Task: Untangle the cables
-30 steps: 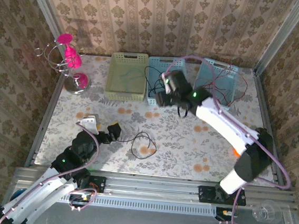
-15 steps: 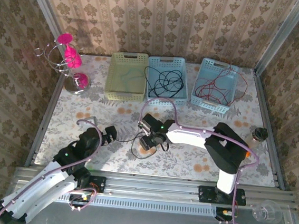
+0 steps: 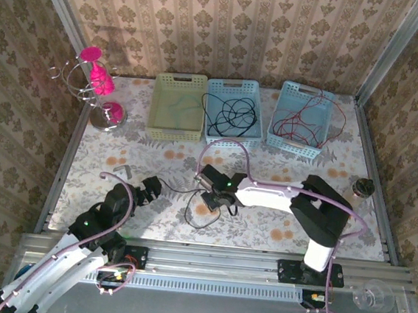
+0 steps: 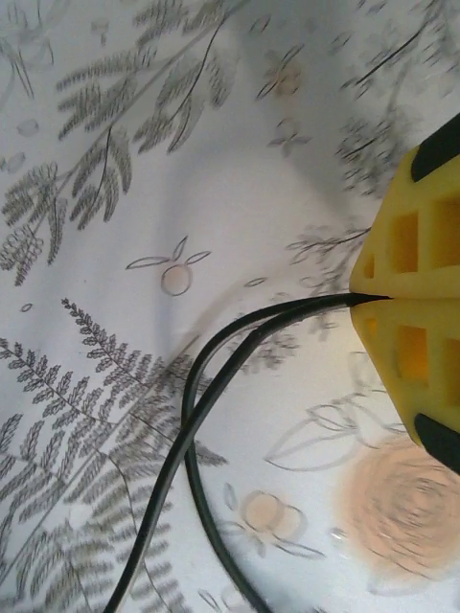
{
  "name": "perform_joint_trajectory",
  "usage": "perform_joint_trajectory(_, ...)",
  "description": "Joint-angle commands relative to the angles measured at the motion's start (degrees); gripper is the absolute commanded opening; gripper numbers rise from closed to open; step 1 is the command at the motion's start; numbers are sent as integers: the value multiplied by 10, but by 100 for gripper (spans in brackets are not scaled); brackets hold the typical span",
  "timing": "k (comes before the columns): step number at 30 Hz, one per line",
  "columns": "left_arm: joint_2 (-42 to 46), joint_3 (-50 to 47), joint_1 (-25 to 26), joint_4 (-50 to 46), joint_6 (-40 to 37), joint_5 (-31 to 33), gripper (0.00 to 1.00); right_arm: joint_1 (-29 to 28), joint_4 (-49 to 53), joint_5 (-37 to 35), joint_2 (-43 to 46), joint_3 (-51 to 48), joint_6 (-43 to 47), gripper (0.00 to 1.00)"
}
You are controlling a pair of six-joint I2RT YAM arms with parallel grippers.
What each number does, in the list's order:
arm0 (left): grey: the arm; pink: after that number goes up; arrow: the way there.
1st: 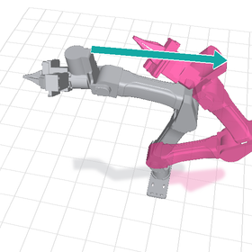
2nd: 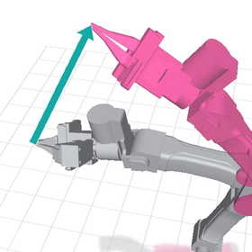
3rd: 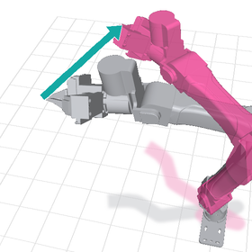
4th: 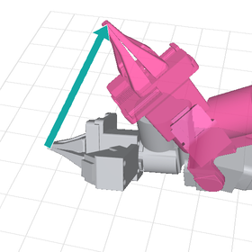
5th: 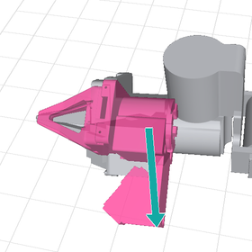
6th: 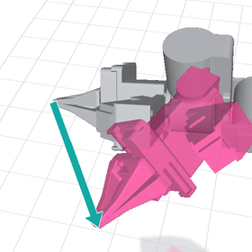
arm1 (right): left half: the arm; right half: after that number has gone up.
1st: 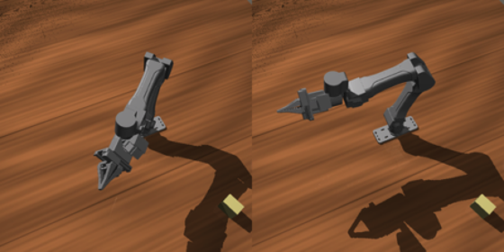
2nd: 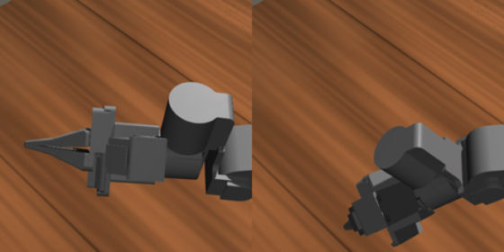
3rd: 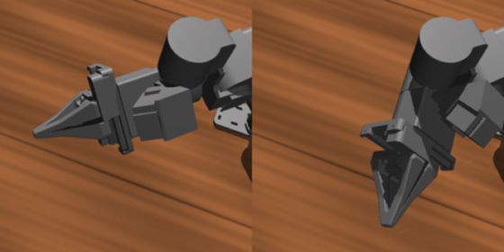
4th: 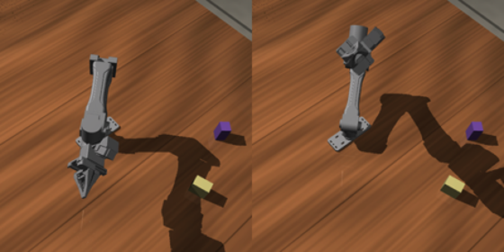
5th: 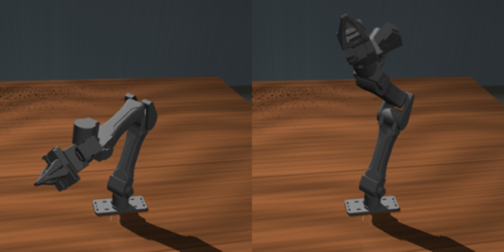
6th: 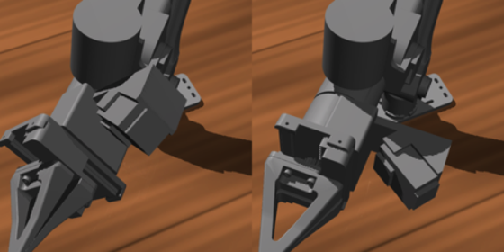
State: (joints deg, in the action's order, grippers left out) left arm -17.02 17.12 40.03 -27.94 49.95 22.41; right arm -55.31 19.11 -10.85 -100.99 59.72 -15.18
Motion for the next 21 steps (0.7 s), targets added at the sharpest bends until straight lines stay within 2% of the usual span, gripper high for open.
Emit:
perform_joint_trajectory(1, 4, -1, -4, -2, 6, -15, 99, -2, 14, -42, 101, -6, 1, 0)
perform_joint_trajectory(6, 4, -6, -3, 6, 8, -24, 99, 6, 42, -80, 226, -2, 15, 0)
perform_joint_trajectory(11, 0, -34, -3, 44, 21, -54, 98, 63, 43, -81, 284, 51, 30, 0)
perform_joint_trajectory(15, -22, -61, -3, 105, 36, -97, 98, 147, 45, -58, 243, 139, 25, 0)
perform_joint_trajectory(21, -86, -40, 8, 129, 29, -134, 98, 249, 85, -34, 74, 332, 13, 0)
